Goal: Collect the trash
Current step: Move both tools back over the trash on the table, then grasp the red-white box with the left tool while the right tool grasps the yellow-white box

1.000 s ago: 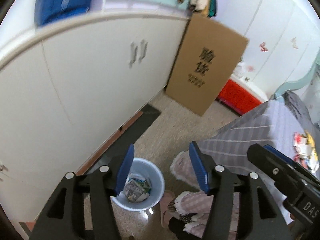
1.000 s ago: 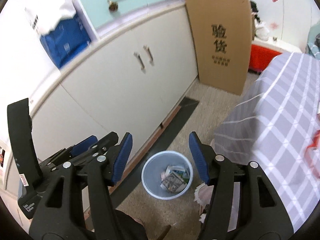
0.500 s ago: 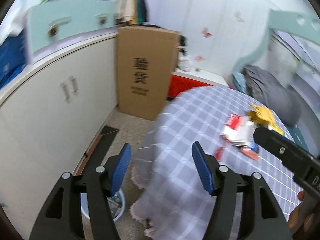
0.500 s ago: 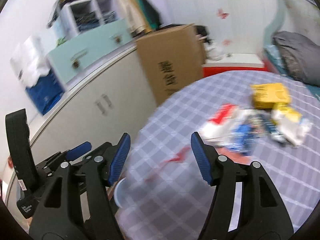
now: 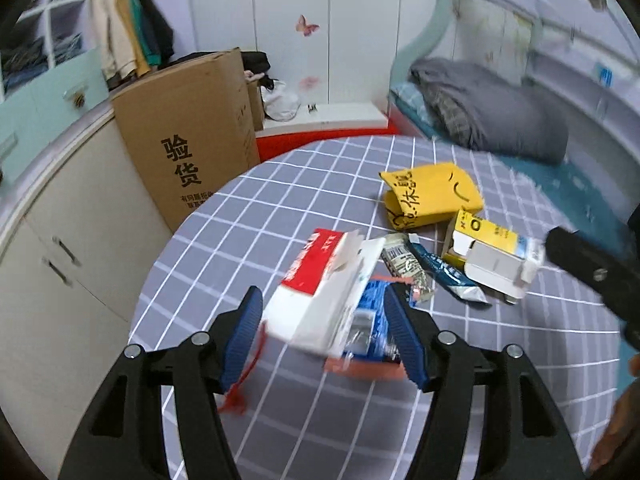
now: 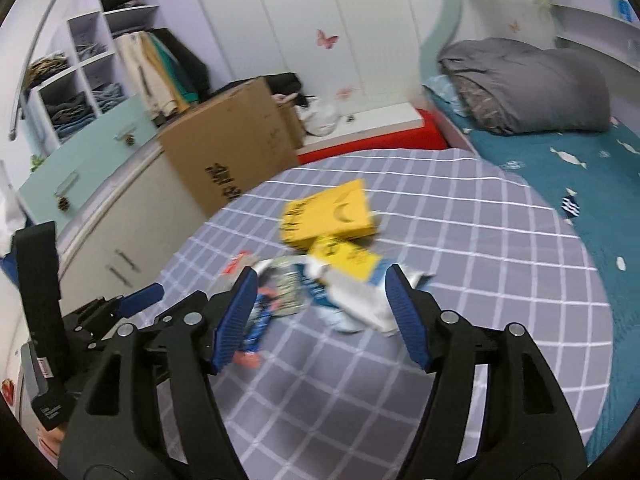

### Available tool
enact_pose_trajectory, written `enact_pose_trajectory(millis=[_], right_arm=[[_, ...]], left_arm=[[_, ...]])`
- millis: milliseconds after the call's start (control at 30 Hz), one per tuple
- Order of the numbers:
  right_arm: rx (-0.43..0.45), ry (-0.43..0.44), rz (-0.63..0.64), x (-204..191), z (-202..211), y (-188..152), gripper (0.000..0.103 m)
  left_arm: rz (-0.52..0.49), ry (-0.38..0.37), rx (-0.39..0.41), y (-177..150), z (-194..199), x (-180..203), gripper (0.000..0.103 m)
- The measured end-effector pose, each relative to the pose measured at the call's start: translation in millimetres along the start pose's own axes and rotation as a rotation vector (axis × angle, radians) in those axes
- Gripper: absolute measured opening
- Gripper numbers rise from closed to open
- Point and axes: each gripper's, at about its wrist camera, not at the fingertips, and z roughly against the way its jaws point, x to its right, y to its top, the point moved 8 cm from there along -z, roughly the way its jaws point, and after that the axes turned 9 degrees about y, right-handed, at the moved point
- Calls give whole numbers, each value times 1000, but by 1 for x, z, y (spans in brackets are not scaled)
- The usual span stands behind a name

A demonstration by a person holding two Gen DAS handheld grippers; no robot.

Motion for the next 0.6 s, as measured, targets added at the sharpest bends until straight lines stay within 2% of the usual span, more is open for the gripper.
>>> enact_pose_trajectory(millis=[100,233,333,400,467,600], right_arm=[[-11,-13,-12,15,-5,2,67],[-23,-18,-47,30,-12,2,69],[-34,-5,-81,35,-16,-1,69],[-62,42,-128,39,-22,-6,69],[-80,81,-187,44,-28,-10,69],[-84,183,-274,46,-39,-12,69]], left_arm=[[-59,70,-24,6,-18,12,62],[-86,110,-56,9,-33,17,61],[-90,98,-79,11,-40,22,43],[-82,80,-88,14,-43,25,22],[-67,68,-80,18,-41,26,8],[-7,34,-44,28,-33,17,2]])
